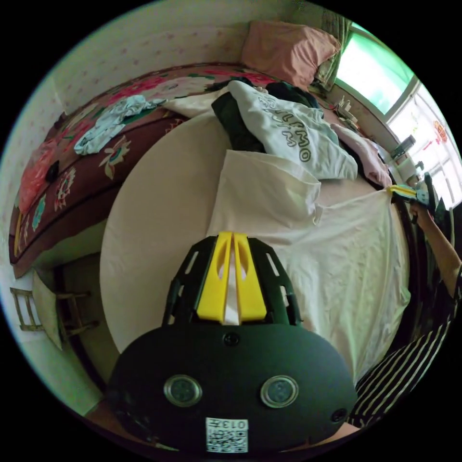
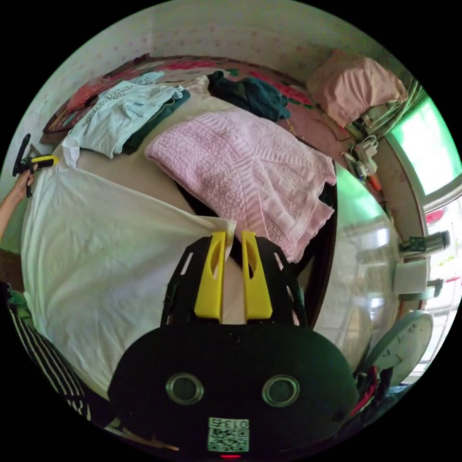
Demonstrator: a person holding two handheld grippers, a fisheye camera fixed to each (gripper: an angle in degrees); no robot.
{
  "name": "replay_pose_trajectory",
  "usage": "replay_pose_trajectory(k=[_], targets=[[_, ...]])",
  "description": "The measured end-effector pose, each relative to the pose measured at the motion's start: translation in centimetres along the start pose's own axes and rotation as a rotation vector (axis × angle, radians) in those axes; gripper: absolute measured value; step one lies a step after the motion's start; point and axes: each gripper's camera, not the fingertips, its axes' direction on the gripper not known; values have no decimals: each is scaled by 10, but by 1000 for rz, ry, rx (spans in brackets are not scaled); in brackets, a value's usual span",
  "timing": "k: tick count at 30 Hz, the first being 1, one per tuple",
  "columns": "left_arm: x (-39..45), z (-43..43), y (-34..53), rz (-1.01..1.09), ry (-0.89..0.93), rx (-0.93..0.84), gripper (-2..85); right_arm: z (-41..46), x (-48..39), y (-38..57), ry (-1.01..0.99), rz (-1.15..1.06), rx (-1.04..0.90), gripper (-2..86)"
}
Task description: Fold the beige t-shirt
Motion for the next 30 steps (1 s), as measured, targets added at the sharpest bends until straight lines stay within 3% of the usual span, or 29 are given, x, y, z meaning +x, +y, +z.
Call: replay_pose_trajectory(k=[7, 10, 14, 20, 24, 30], targets=[[-23, -58, 78, -99, -10, 67, 63, -33, 8, 97, -41, 112, 13, 86], [-2, -67, 132, -63, -82, 8, 65, -29, -19, 149, 100, 76, 31, 81], [13, -55, 175, -98, -66, -55, 68, -9, -12, 154, 59, 108, 26, 63], [31, -44, 124, -38, 17, 43, 100, 7, 4, 149, -39, 245, 29, 23], [52, -24, 77, 60, -90, 8, 122, 22, 19, 167, -131, 332, 31, 26], [62, 11, 52, 93, -53, -142, 20, 29, 7, 185, -130, 221, 5, 67]])
